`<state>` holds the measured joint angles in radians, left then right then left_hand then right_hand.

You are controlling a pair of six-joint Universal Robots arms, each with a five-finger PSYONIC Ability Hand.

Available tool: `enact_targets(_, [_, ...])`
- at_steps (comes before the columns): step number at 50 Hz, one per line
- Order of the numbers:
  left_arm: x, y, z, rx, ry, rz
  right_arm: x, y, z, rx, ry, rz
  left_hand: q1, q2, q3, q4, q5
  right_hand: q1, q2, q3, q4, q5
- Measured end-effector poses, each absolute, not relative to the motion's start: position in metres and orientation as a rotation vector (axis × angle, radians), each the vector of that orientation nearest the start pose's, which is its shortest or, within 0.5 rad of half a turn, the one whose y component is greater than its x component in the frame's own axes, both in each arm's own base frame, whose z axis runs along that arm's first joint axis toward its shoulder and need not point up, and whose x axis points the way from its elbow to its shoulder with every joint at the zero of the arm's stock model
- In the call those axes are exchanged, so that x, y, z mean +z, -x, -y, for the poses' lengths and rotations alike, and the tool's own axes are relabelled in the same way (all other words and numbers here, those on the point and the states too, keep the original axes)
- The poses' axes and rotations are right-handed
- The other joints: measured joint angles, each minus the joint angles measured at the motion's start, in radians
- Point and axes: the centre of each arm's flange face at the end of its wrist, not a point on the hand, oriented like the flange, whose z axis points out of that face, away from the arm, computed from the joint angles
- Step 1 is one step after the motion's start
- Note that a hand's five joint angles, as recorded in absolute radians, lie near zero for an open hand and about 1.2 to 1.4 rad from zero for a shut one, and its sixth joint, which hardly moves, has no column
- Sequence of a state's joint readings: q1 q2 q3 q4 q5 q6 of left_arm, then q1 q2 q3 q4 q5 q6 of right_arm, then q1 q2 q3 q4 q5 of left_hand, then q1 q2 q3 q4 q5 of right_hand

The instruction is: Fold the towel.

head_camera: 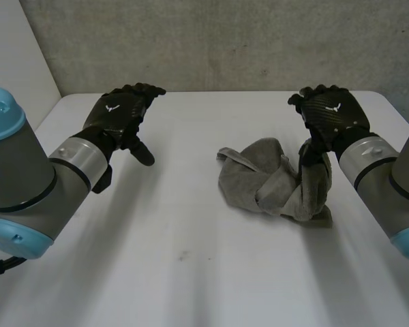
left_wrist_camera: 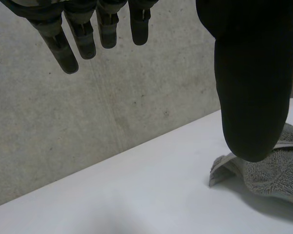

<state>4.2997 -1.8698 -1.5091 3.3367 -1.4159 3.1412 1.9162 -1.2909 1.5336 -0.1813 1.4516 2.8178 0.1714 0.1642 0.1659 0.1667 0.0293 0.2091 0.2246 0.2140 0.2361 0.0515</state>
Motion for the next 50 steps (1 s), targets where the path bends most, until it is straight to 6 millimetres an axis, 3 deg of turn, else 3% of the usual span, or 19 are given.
enact_targets(6, [0.241, 0.281, 0.279, -2.38, -0.723, -2.51, 0.229, -0.256, 0.295, -1.998, 0.854, -2.125, 0.0, 0.0, 0.0, 0.0, 0.0, 0.0, 0.0, 0.0, 0.0, 0.0])
enact_targets(14, [0.235, 0.282, 0.282, -2.379, -0.722, -2.511, 0.174, -0.258, 0.301, -1.648, 0.91, -2.381, 0.0, 0.0, 0.0, 0.0, 0.0, 0.007, 0.009, 0.01, 0.002, 0.002])
enact_targets(17, [0.233, 0.282, 0.283, -2.377, -0.722, -2.512, 0.164, -0.258, 0.302, -1.602, 0.921, -2.411, 0.0, 0.0, 0.0, 0.0, 0.0, 0.245, 0.295, 0.296, 0.271, 0.257])
enact_targets(18, [0.232, 0.282, 0.283, -2.373, -0.723, -2.515, 0.161, -0.258, 0.303, -1.589, 0.924, -2.418, 0.0, 0.0, 0.0, 0.0, 0.0, 0.509, 0.581, 0.552, 0.542, 0.487])
enact_targets(20, [0.232, 0.282, 0.283, -2.373, -0.723, -2.515, 0.161, -0.258, 0.303, -1.589, 0.924, -2.418, 0.0, 0.0, 0.0, 0.0, 0.0, 0.509, 0.581, 0.552, 0.542, 0.487])
enact_targets(21, [0.228, 0.283, 0.284, -2.361, -0.726, -2.526, 0.163, -0.259, 0.303, -1.593, 0.925, -2.408, 0.0, 0.0, 0.0, 0.0, 0.0, 0.709, 0.893, 0.88, 0.867, 0.787])
enact_targets(22, [0.226, 0.283, 0.284, -2.355, -0.728, -2.531, 0.166, -0.26, 0.303, -1.607, 0.924, -2.394, 0.0, 0.0, 0.0, 0.0, 0.0, 0.717, 0.927, 0.912, 0.923, 0.833])
enact_targets(26, [0.22, 0.285, 0.283, -2.333, -0.739, -2.552, 0.183, -0.262, 0.3, -1.665, 0.925, -2.328, 0.0, 0.0, 0.0, 0.0, 0.0, 0.718, 0.927, 0.923, 0.945, 0.857])
enact_targets(28, [0.21, 0.293, 0.281, -2.303, -0.773, -2.585, 0.209, -0.265, 0.29, -1.73, 0.947, -2.212, 0.0, 0.0, 0.0, 0.0, 0.0, 0.718, 0.927, 0.929, 0.948, 0.87])
enact_targets(32, [0.201, 0.301, 0.279, -2.284, -0.807, -2.609, 0.23, -0.27, 0.275, -1.754, 0.992, -2.093, 0.0, 0.0, 0.0, 0.0, 0.0, 0.718, 0.927, 0.934, 0.952, 0.875])
enact_targets(37, [0.187, 0.314, 0.282, -2.265, -0.848, -2.639, 0.26, -0.28, 0.234, -1.743, 1.135, -1.857, 0.0, 0.0, 0.0, 0.0, 0.0, 0.718, 0.927, 0.939, 0.955, 0.882])
enact_targets(43, [0.165, 0.335, 0.28, -2.236, -0.928, -2.682, 0.277, -0.284, 0.195, -1.726, 1.315, -1.678, 0.0, 0.0, 0.0, 0.0, 0.0, 0.718, 0.927, 0.943, 0.958, 0.885])
enact_targets(50, [0.14, 0.362, 0.278, -2.281, -1.046, -2.668, 0.279, -0.284, 0.171, -1.66, 1.423, -1.636, 0.0, 0.0, 0.0, 0.0, 0.0, 0.718, 0.927, 0.943, 0.958, 0.885])
